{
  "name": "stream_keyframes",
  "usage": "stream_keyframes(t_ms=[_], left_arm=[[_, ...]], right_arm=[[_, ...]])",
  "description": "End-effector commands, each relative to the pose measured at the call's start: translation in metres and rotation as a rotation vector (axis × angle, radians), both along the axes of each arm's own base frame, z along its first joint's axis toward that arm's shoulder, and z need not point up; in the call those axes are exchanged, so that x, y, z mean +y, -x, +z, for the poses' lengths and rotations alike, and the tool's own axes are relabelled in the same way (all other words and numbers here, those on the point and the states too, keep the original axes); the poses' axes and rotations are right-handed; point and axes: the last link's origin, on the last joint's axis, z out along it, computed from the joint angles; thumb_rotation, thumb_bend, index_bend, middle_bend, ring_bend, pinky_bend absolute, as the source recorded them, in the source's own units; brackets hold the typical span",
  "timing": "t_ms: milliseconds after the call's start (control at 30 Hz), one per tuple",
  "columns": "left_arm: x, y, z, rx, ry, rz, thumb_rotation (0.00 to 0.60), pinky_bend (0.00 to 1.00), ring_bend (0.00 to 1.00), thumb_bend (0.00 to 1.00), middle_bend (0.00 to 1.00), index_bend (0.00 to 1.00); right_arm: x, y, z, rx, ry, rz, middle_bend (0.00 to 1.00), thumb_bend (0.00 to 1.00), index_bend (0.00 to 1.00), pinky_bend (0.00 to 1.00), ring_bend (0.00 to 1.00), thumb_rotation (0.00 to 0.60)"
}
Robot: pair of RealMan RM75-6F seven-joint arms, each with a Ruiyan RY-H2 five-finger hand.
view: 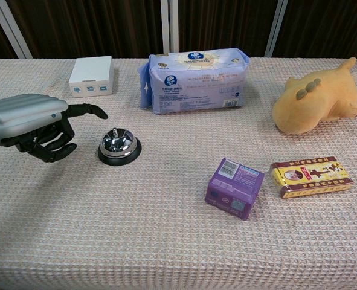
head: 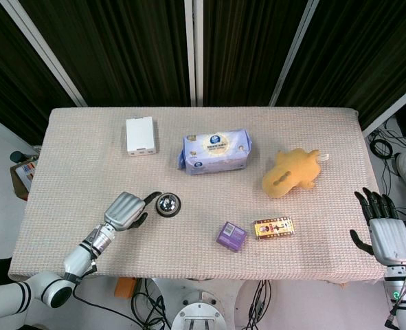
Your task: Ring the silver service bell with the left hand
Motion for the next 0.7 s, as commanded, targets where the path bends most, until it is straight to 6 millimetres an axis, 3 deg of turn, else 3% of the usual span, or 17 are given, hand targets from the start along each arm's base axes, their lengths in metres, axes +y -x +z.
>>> stream_keyframes(t_ms=[33,700], left_arm=[[0.001,0.0,0.001,-0.002,-0.003,0.0,0.6,0.67,0.79,0.52,0.81,0.13],[-0.021,-0.008,0.0,-0.028,0.04,-0.053,0.6,0.67,0.79,0.52,0.81,0.13]], right_arm=[[-0.001,-0.001,-0.001,0.0,0.0,0.002,0.0,0.23,0.0,0.0,0.0,0.6],[-0.002,0.003,0.003,0.004,0.006,-0.015,0.0,0.23,0.0,0.0,0.0,0.6]])
